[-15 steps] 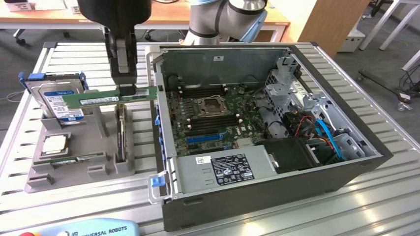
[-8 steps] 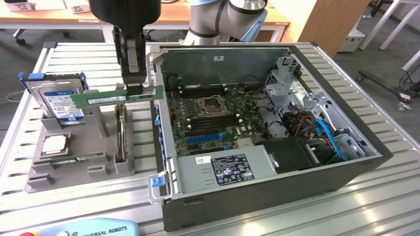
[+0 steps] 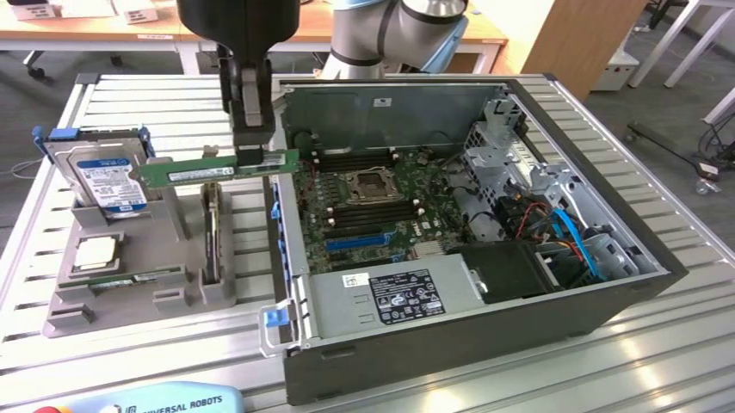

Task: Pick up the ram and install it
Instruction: 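Pick up the ram and move it above insertion slot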

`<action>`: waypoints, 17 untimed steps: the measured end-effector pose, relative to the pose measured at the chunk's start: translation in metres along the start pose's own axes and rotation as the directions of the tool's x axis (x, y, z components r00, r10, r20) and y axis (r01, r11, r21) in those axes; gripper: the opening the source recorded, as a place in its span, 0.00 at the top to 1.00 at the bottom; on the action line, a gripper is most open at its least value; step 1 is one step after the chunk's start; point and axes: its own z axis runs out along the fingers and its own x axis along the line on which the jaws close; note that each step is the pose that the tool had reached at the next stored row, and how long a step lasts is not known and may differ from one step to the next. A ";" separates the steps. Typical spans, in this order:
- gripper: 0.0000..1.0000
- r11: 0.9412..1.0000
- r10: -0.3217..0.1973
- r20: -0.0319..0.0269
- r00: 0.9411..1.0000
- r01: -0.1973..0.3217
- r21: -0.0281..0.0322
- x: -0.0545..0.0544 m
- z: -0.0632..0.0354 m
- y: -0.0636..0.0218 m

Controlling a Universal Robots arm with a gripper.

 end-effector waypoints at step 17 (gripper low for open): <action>0.89 1.000 -0.003 0.002 1.000 0.003 0.000 0.002 -0.0014 -0.0287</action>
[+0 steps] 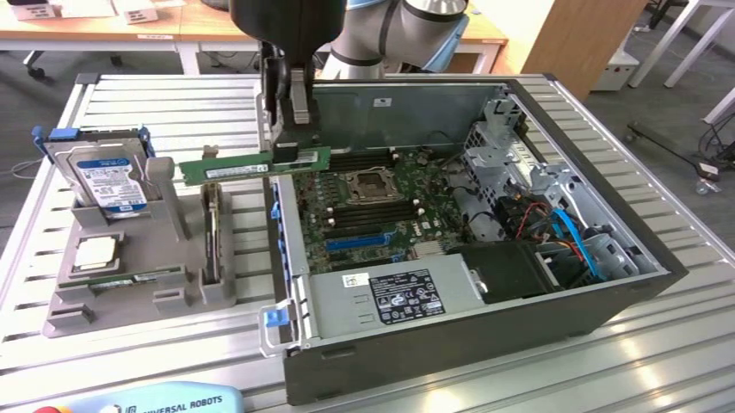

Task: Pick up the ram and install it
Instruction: 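Pick up the ram and move it above insertion slot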

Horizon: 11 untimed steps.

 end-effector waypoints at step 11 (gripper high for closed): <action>0.89 1.000 -0.001 0.002 1.000 0.001 0.000 0.002 -0.0013 -0.0280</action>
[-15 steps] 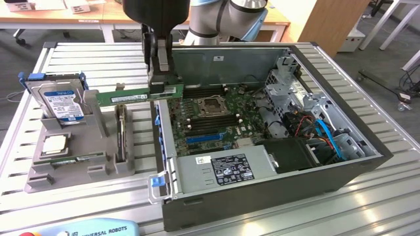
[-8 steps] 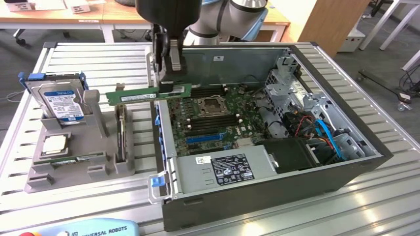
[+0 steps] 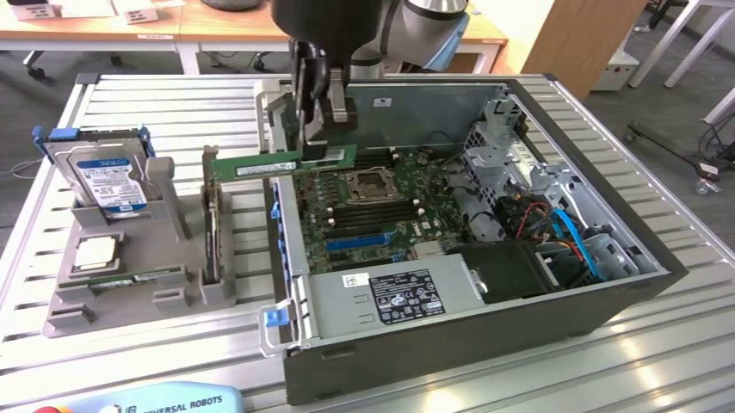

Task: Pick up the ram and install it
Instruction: 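Pick up the ram and move it above insertion slot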

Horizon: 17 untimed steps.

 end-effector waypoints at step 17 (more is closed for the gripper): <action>0.89 1.000 0.006 0.000 1.000 -0.006 0.000 0.002 -0.0013 -0.0334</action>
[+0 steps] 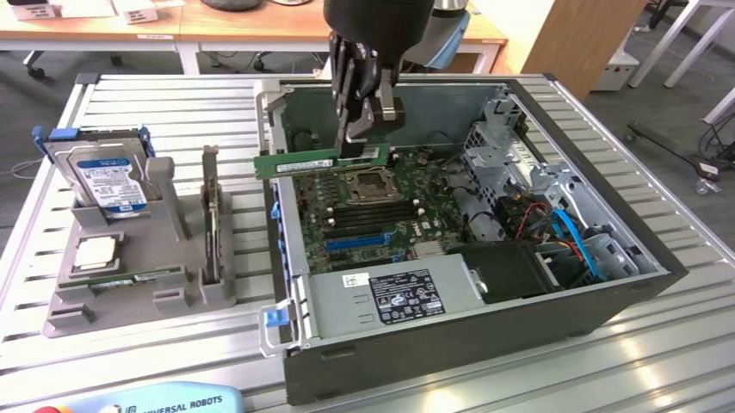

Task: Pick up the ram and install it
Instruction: 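Pick up the ram and move it above insertion slot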

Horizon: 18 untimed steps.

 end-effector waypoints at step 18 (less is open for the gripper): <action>0.89 0.999 0.053 0.002 0.999 -0.053 0.002 0.001 0.0003 -0.0202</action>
